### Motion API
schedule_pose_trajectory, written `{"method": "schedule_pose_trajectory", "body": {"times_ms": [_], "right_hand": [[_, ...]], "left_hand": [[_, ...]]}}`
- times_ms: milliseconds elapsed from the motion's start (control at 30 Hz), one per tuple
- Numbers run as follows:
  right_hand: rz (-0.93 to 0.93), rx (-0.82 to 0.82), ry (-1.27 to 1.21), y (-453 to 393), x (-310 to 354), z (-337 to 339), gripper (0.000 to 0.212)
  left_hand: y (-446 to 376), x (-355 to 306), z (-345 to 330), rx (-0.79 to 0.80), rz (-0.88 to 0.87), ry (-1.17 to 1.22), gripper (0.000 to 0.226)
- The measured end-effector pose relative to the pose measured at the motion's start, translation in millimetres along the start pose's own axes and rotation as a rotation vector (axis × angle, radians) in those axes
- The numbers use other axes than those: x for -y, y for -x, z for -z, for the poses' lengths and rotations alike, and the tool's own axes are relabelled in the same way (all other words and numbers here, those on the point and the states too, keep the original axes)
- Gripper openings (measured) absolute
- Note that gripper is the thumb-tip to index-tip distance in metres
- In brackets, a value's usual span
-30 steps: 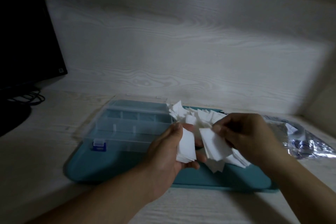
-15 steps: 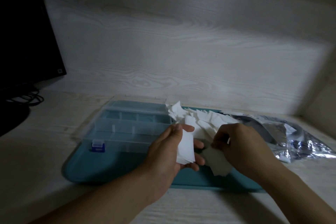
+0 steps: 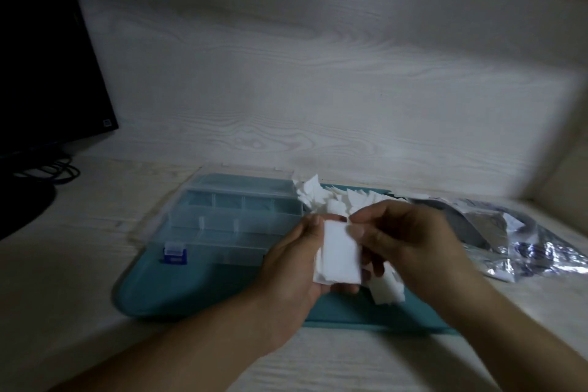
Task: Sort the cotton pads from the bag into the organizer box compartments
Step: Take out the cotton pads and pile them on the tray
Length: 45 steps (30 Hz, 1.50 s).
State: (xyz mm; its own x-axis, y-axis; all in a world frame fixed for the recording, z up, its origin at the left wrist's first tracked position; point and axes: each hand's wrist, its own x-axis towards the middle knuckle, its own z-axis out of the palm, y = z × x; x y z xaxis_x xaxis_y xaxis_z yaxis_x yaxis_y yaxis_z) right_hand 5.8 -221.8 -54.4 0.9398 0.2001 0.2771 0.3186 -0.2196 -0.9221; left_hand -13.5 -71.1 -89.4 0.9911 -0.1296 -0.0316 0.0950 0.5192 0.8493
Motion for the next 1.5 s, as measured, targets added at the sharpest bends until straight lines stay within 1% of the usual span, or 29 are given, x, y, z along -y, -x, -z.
{"method": "schedule_pose_trajectory", "body": {"times_ms": [100,167,200,233,267,333,400,467,633,733,933,1067,1133,1233,1267,1400,1500], "right_hand": [[0.079,-0.08,0.164,6,-8,-13,0.011],[0.199,-0.099,0.379,7,-11,-11,0.007],[0.259,-0.097,0.496,6,-11,-8,0.007],[0.308,-0.084,0.555,5,-10,-4,0.011],[0.348,-0.057,0.554,4,-7,0,0.016],[0.397,0.074,0.491,7,2,7,0.027],[0.404,0.218,0.472,11,6,10,0.041],[0.399,0.281,0.507,13,4,9,0.055],[0.447,0.253,0.623,10,-6,3,0.053],[0.433,0.226,0.617,9,-4,4,0.053],[0.405,0.256,0.611,12,-2,2,0.057],[0.375,0.263,0.564,12,-2,1,0.058],[0.334,0.286,0.491,12,-2,1,0.066],[0.289,0.314,0.442,11,-3,1,0.093],[0.284,0.316,0.441,11,-4,1,0.097],[0.268,0.312,0.456,9,-5,2,0.101],[0.244,0.338,0.432,9,-4,3,0.108]], "left_hand": [[-2,0,3,0.005,0.043,0.022,0.036],[-3,0,4,0.021,0.046,0.036,0.038],[-3,0,3,0.024,0.042,0.043,0.039],[-3,0,4,0.022,0.035,0.045,0.04],[-3,0,3,0.023,0.028,0.045,0.041],[-3,1,3,0.026,0.02,0.039,0.04],[-4,2,3,0.012,0.024,0.041,0.037],[-4,2,4,-0.002,0.02,0.049,0.038],[-3,0,1,0.01,0.012,0.093,0.038],[-2,-1,3,0.049,0.032,0.107,0.038],[-4,1,5,0.059,0.029,0.109,0.036],[-5,2,7,0.082,0.014,0.115,0.048],[-4,1,6,0.094,0.007,0.114,0.048],[-3,1,6,0.126,0.007,0.106,0.047],[-3,1,6,0.132,0.008,0.109,0.047],[-4,0,6,0.144,0.025,0.135,0.05],[-2,-1,6,0.183,0.022,0.118,0.048]]}}
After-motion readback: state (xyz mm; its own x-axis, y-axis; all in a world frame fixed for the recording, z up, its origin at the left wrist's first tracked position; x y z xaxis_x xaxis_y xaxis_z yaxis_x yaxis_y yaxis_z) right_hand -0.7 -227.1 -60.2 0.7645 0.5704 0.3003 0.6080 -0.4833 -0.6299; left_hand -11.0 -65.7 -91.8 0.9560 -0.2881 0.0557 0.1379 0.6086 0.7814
